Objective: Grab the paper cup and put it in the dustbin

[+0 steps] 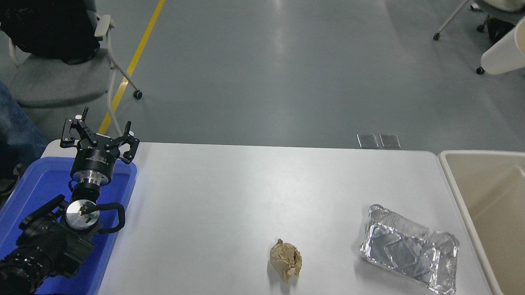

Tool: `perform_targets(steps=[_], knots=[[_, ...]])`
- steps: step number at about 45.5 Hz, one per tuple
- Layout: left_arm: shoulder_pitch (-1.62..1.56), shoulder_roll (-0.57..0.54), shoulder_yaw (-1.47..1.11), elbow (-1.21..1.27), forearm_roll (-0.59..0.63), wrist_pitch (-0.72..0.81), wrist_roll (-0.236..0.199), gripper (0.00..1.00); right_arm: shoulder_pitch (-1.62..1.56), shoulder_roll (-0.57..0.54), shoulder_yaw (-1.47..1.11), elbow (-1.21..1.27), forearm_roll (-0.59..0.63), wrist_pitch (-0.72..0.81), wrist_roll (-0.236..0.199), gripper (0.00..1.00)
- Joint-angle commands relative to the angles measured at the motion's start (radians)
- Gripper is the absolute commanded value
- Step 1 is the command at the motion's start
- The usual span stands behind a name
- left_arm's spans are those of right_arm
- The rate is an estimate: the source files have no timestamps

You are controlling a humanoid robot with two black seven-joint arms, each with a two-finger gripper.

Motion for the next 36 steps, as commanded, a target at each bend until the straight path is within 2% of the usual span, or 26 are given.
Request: perform_targets(steps=[1, 7, 12, 23, 36], knots=[[0.0, 0.0, 0.0, 0.0, 0.0, 0.0, 0.0, 0.99, -0.366, -0.034, 0.269, -0.183, 0.268, -0.221, -0.045, 0.0], [0.0, 0.0, 0.0, 0.0, 0.0, 0.0, 0.0, 0.99, -0.555, -0.028, 0.415, -0.243, 0.404, -0.315, -0.061, 0.0], [0.0, 0.0, 0.0, 0.0, 0.0, 0.0, 0.0, 0.99, -0.691, -0.014, 0.548, -0.266, 0.458, -0.367, -0.065, 0.0], [0.0, 0.0, 0.0, 0.001, 0.0, 0.001, 0.0, 0.99, -0.958, 0.084, 0.82, -0.357, 0.463, -0.425, -0.065, 0.0], [0.0, -0.001, 0.002, 0.001, -0.001, 0.001, 0.0, 0.99, -1.092, 0.265, 0.897, -0.493, 0.464, -0.425, -0.064, 0.0]])
